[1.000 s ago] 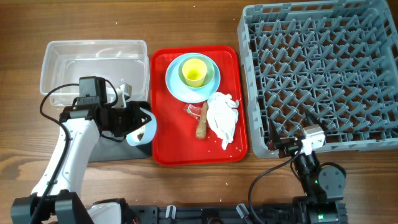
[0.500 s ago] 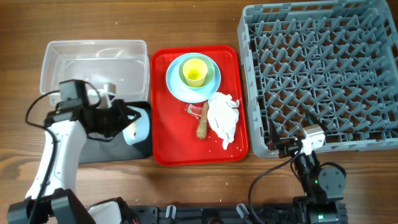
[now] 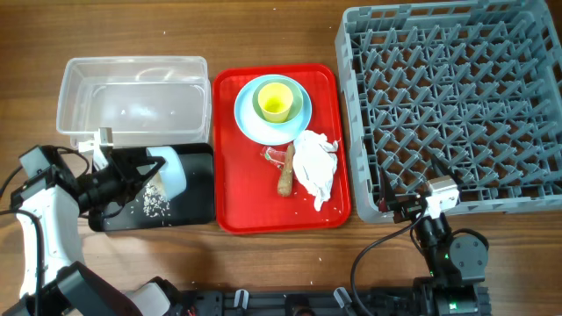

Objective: Sort waste into correct bins and load items into the dishwasher rack
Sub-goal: 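Tip the blue bowl to pour rice and scraps onto the black tray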

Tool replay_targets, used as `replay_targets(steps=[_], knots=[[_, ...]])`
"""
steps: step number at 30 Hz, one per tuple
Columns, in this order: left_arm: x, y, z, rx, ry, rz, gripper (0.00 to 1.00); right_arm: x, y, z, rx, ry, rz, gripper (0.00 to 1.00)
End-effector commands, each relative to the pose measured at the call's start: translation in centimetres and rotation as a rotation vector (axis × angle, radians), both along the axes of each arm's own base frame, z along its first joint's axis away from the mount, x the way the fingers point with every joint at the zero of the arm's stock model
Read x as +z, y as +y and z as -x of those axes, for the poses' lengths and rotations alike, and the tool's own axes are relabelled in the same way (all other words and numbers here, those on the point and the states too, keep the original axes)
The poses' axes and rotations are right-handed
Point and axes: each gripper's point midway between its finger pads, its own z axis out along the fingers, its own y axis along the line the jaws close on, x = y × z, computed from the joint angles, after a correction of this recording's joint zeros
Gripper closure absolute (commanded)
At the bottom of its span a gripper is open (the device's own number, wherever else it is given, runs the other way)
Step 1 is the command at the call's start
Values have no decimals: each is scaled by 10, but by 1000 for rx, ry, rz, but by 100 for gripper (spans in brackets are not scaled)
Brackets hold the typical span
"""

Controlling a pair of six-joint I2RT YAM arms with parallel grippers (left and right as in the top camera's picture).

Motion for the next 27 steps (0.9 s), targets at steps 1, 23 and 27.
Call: replay_targets(steps=[1,23,27], knots=[[22,-4,-2,-19,-135,57,96,1,1,0,5,-3,-12,0],[74,19,-3,78,-357,266,96,1,1,0,5,-3,-12,0],[81,18,-2,77,-377,309,96,1,1,0,5,-3,-12,0]])
